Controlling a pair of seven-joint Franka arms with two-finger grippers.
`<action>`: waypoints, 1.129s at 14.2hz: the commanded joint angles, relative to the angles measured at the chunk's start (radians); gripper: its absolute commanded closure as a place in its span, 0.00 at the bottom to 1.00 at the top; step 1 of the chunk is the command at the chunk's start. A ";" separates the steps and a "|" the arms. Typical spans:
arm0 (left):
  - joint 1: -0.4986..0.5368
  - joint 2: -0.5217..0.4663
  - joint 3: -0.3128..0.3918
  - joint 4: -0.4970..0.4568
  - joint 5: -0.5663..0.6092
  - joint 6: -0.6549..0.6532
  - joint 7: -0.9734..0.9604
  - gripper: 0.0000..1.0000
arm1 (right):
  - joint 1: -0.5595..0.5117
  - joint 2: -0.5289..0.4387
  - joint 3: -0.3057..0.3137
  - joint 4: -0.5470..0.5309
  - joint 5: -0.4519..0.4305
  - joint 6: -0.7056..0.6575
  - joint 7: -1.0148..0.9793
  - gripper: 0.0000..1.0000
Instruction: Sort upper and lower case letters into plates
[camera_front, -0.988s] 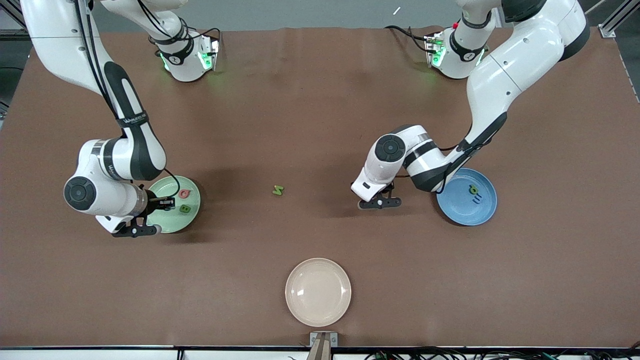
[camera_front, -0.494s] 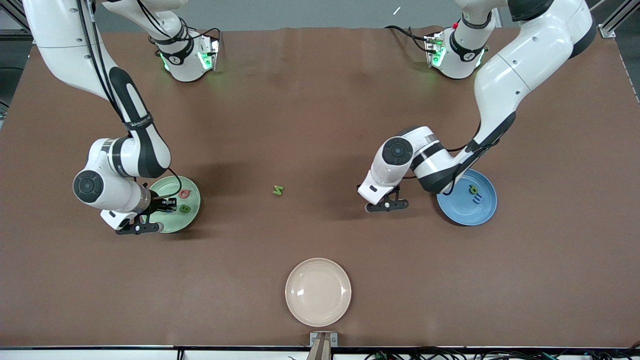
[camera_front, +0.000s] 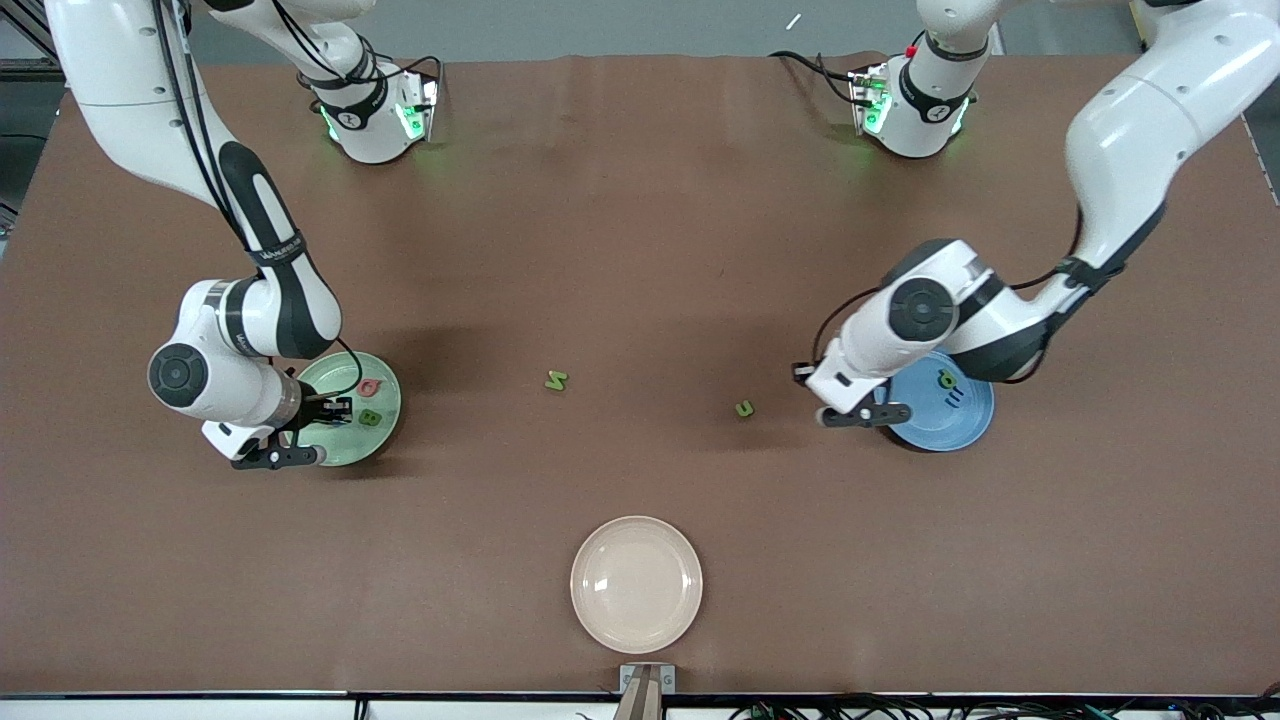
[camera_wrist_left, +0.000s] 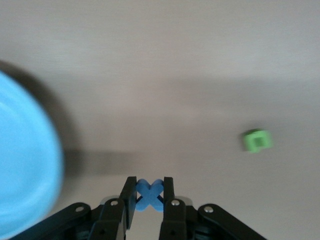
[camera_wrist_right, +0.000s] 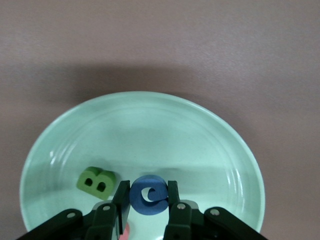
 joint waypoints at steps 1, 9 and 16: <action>0.156 -0.038 -0.040 -0.114 0.061 0.009 0.095 0.94 | -0.023 -0.004 0.018 -0.016 -0.007 0.004 -0.009 0.00; 0.368 -0.027 -0.042 -0.214 0.215 0.023 0.278 0.94 | 0.171 -0.031 0.027 0.052 0.009 -0.112 0.420 0.00; 0.362 -0.012 -0.036 -0.237 0.220 0.038 0.264 0.91 | 0.430 -0.015 0.026 0.054 0.072 -0.001 0.833 0.00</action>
